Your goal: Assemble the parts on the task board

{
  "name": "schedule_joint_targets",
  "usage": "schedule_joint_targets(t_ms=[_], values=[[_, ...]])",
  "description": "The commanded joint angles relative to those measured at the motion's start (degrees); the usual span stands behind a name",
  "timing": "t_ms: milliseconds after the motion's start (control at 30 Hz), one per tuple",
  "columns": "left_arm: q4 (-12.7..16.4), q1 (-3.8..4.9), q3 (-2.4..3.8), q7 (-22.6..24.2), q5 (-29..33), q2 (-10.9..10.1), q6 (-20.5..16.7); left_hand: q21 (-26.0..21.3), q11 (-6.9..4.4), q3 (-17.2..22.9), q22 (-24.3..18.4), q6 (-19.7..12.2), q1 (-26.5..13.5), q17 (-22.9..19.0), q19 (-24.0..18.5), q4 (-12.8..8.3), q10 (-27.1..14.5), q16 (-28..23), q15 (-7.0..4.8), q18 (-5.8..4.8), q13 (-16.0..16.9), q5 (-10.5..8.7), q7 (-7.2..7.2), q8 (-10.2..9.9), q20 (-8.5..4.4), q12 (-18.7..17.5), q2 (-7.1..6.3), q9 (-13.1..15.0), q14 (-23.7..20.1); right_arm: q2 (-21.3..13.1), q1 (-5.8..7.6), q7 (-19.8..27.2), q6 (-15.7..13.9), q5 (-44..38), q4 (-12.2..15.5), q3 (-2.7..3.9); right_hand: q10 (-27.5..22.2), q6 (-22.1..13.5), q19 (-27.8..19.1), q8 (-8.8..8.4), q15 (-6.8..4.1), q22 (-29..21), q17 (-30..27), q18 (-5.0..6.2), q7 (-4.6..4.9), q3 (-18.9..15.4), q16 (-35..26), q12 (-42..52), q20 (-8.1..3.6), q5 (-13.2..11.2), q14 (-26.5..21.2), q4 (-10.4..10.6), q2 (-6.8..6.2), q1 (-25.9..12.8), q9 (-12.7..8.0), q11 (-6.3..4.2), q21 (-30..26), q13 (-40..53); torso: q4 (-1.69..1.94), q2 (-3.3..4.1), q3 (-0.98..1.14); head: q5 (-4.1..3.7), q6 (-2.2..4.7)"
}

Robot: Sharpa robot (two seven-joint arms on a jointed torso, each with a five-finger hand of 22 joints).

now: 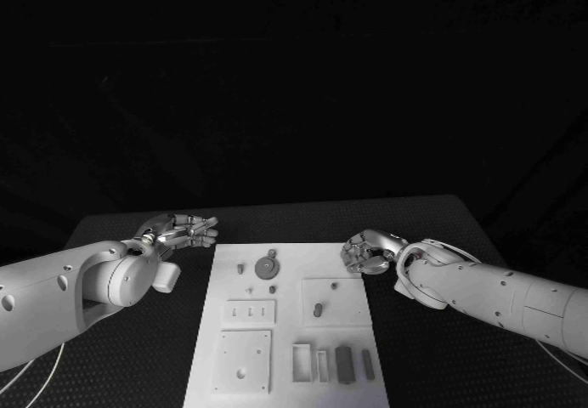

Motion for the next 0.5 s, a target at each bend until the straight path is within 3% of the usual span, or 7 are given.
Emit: schedule_joint_targets(t_ms=[33, 300, 500], values=[[0.1, 0.01, 0.03, 0.6, -0.2, 0.0, 0.9, -0.4, 0.28, -0.3, -0.1, 0.3, 0.2, -0.1, 0.1, -0.2, -0.1, 0.3, -0.1, 0.26, 0.1, -0.1, 0.31, -0.4, 0.15, -0.3, 0.17, 0.1, -0.3, 0.1, -0.33, -0.1, 0.2, -0.5, -0.1, -0.15, 0.0, 1.6, 0.0, 0.27, -0.42, 0.1, 0.1, 2.58, 1.33, 0.0, 0.2, 0.3, 0.2, 0.0, -0.1, 0.4, 0.04, -1.0, -0.1, -0.45, 0.4, -0.1, 0.09, 0.0, -0.04, 0.0, -0.09], [0.1, 0.0, 0.03, 0.6, -0.2, 0.0, 1.1, -0.4, 0.29, -0.2, -0.1, 0.4, 0.6, -0.1, 0.1, -0.2, -0.1, 0.3, -0.1, 0.28, 0.1, 0.72, 0.31, -0.5, 0.17, -0.4, 0.26, 0.2, -0.4, 0.3, -0.38, -0.5, -0.2, -0.5, -0.2, -0.15, 0.0, 1.6, 0.0, 0.16, -0.43, 0.1, 0.1, 2.58, 1.33, -0.8, 0.3, 0.4, 0.15, 0.3, -0.1, 0.5, -0.11, -2.1, -0.1, -0.45, 0.5, -0.2, 0.05, 0.0, -0.08, 0.47, -0.15], [0.0, 0.0, 0.03, 0.6, -0.2, -0.1, 1.0, -0.4, 0.3, -0.2, -0.1, 0.4, 0.6, -0.2, 0.0, -0.2, -0.1, 0.3, -0.09, 0.26, 0.1, 0.88, 0.32, -0.5, 0.18, -0.4, 0.23, 0.2, -0.4, 0.3, -0.38, -0.6, -0.6, -0.6, -0.2, -0.15, 0.4, 2.2, 0.4, 0.47, -0.66, 0.2, 0.2, 2.58, 1.04, -1.0, 0.7, 0.8, -0.08, 0.3, 0.3, 0.6, 0.58, -2.5, 0.0, -0.72, 0.9, -0.2, 0.07, -0.02, -0.08, 0.47, -0.16]])
